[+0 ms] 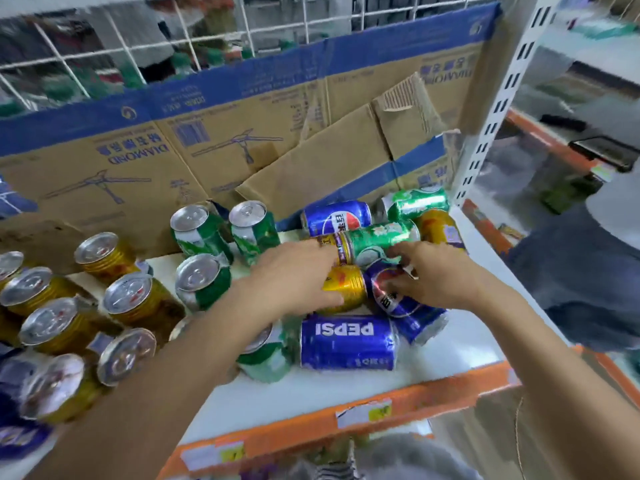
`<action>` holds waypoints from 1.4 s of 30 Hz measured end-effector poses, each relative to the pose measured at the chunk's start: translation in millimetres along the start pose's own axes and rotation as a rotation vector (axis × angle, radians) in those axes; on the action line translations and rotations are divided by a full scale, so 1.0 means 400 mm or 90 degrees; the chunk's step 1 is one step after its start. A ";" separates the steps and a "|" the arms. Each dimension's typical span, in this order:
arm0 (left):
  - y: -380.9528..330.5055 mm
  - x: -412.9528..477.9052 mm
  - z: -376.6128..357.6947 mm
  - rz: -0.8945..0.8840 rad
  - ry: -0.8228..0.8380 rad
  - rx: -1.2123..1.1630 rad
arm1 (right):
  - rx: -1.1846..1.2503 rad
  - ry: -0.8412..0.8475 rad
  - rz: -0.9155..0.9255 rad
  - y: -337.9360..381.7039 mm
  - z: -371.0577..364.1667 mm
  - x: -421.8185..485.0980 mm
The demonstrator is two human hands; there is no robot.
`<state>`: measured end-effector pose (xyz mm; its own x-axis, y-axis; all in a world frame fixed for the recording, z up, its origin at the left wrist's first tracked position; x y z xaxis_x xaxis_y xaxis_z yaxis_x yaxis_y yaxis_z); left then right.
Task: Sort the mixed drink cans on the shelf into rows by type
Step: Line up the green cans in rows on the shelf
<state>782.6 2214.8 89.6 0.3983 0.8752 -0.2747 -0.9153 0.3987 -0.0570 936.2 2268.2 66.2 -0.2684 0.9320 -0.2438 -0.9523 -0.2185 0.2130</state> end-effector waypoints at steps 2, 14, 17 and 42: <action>0.004 0.017 -0.013 0.053 0.051 0.034 | -0.019 0.024 0.026 -0.011 -0.008 0.000; -0.043 0.096 -0.063 0.132 0.064 -0.004 | 0.093 0.089 0.029 -0.044 -0.090 0.025; -0.036 0.087 -0.063 0.114 0.036 0.001 | 0.169 0.110 0.036 -0.056 -0.080 0.022; -0.079 -0.036 0.041 0.104 -0.257 -0.075 | 0.449 0.145 0.268 -0.080 0.059 0.033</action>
<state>806.7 2194.0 111.1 0.2180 0.9701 0.1065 -0.9593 0.2331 -0.1593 966.5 2294.4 78.6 -0.6745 0.7158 -0.1810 -0.4737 -0.2315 0.8497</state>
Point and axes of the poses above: each hand's wrist, its own x-axis towards the middle knuckle, its own z-axis out of the back of the hand, y = z × x, the point moved 6 cm from there along x, towards the middle knuckle, and after that the axes turned 15 degrees about -z, right-handed, at the moved point
